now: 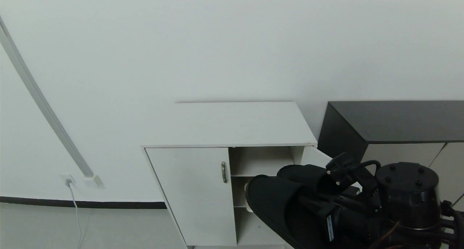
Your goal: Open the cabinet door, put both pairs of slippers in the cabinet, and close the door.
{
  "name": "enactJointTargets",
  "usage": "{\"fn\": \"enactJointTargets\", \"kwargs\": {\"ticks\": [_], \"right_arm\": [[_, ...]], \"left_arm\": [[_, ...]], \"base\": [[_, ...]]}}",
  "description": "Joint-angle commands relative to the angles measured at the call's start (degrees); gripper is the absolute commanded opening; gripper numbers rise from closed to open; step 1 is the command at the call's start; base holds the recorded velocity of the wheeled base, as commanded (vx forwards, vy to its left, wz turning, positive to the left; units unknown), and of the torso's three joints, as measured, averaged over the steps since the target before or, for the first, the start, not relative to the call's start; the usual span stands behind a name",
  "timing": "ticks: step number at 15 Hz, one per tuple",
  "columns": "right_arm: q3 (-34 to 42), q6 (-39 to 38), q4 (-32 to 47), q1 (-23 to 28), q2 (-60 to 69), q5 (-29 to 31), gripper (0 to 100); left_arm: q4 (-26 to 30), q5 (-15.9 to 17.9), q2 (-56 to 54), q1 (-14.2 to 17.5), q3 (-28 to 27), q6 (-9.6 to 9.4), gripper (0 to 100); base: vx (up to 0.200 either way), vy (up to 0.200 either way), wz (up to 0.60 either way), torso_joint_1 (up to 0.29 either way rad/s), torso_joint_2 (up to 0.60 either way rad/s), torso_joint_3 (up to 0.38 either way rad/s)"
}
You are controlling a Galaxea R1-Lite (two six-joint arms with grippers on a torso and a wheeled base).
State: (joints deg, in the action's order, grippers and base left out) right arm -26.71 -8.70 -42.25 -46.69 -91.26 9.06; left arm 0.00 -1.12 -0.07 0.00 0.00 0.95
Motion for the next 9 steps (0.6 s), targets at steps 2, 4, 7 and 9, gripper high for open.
{"fn": "enactJointTargets", "kwargs": {"ticks": [2, 4, 7, 9], "right_arm": [[0.25, 0.00, -0.02, -0.07, -0.15, 0.00, 0], [0.34, 0.00, -0.02, -0.07, -0.24, 0.00, 0], [0.43, 0.00, -0.02, -0.07, -0.32, 0.00, 0], [0.43, 0.00, -0.02, -0.07, -0.32, 0.00, 0]], "left_arm": [[0.00, -0.02, 0.07, 0.00, 0.00, 0.02, 0], [-0.09, -0.02, 0.07, 0.00, 0.00, 0.02, 0], [0.00, -0.02, 0.07, 0.00, 0.00, 0.02, 0], [-0.09, -0.02, 0.07, 0.00, 0.00, 0.02, 0]], "base": [[0.000, 0.000, 0.00, -0.173, 0.40, 0.222], [0.000, 0.000, 0.00, -0.212, 0.50, 0.283], [0.000, 0.000, 0.00, -0.225, 0.55, 0.317], [0.000, 0.000, 0.00, -0.222, 0.54, 0.320]]}}
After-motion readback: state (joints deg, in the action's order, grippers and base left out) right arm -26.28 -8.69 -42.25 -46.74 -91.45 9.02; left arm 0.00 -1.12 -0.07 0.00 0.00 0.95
